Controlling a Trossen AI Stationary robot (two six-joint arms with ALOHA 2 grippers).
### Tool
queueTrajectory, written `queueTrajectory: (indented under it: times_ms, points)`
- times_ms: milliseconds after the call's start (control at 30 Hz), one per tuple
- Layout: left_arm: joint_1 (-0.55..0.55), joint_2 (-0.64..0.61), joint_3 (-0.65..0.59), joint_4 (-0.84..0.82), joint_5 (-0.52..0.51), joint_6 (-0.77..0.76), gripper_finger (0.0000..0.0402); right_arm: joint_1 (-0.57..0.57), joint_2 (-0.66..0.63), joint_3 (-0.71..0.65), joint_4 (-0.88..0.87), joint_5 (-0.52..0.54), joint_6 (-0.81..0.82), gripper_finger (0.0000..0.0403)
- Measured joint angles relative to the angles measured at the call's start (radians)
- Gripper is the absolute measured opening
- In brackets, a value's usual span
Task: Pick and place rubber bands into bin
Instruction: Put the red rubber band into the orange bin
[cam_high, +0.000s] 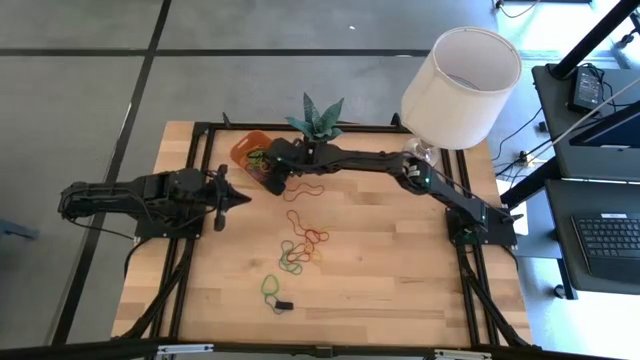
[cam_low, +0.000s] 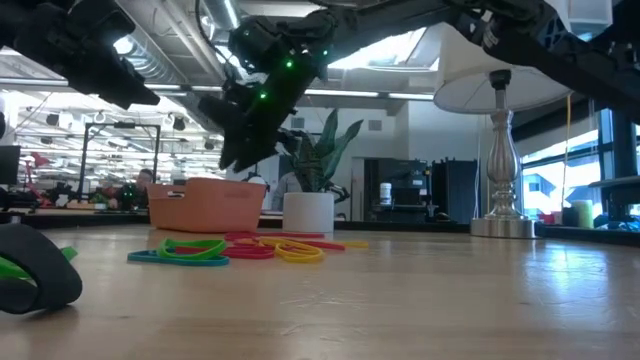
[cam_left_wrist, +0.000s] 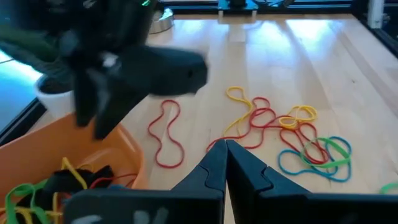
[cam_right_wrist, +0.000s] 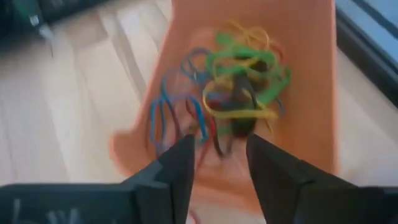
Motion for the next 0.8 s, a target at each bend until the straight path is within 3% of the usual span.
queueTrajectory:
  times_ms: [200, 333, 433, 567, 800]
  points:
    - [0.0, 0.04, 0.002, 0.001, -0.069, -0.054, 0.0002, 0.015, -0.085, 0.0, -0.154, 0.001, -0.139, 0.0108]
    - [-0.001, 0.167, 0.048, 0.002, -0.096, -0.061, 0.0002, 0.027, -0.133, -0.015, -0.244, -0.01, -0.211, 0.0052]
    - [-0.001, 0.295, 0.092, 0.026, -0.132, -0.061, 0.0002, 0.028, -0.185, -0.094, -0.261, -0.08, -0.238, 0.001]
    - [-0.001, 0.467, 0.152, 0.067, -0.133, -0.052, 0.0002, 0.037, -0.32, -0.343, -0.174, -0.104, -0.237, 0.001]
    - [-0.001, 0.724, 0.254, 0.177, -0.137, -0.06, 0.0002, 0.049, -0.704, -0.938, 0.204, -0.127, -0.133, 0.0008]
